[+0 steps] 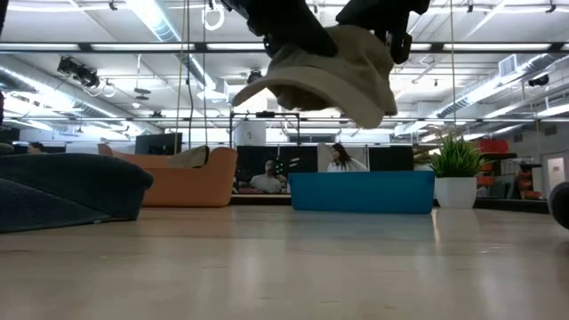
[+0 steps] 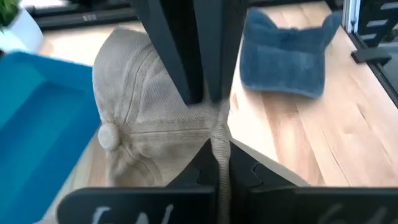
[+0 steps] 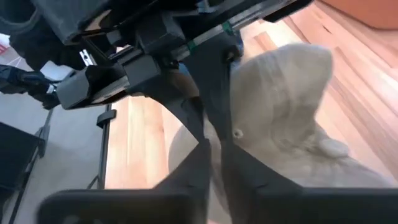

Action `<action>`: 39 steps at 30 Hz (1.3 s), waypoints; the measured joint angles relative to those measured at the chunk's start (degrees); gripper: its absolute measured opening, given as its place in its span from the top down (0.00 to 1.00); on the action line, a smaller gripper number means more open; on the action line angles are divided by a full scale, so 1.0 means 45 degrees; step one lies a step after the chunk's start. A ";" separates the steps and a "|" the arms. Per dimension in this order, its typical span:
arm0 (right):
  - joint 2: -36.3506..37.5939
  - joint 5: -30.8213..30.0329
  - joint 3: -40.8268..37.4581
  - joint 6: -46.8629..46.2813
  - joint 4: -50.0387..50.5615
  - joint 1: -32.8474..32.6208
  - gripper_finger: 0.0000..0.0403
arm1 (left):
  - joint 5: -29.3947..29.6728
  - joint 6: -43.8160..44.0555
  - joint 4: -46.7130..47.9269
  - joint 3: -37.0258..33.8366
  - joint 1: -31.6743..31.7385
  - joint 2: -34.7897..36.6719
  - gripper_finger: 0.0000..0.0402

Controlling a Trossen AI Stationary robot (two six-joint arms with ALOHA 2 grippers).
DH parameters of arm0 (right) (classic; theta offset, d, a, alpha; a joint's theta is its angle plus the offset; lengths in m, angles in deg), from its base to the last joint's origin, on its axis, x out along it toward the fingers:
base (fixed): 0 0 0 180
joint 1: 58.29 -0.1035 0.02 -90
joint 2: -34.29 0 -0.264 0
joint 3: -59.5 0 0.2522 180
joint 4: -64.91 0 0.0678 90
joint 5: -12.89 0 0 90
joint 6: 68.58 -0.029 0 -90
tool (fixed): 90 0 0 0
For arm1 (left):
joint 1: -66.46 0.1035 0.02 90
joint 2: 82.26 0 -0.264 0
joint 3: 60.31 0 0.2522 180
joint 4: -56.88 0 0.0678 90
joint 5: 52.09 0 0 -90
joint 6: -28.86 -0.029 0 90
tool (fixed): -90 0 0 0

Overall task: Pick & Place hat
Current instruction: Put the brown cap into the orange bin

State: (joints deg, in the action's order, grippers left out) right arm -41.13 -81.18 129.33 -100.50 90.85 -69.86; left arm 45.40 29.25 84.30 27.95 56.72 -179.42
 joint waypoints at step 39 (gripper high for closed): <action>0.0180 -0.1016 0.0000 0.0020 0.0556 -0.0006 0.55 | -0.1223 -1.5018 1.4946 0.5056 0.9889 0.1991 0.99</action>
State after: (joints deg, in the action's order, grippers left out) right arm -40.32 -85.76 129.33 -100.41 93.36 -69.88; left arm 39.89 -38.34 151.55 50.70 101.22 -170.46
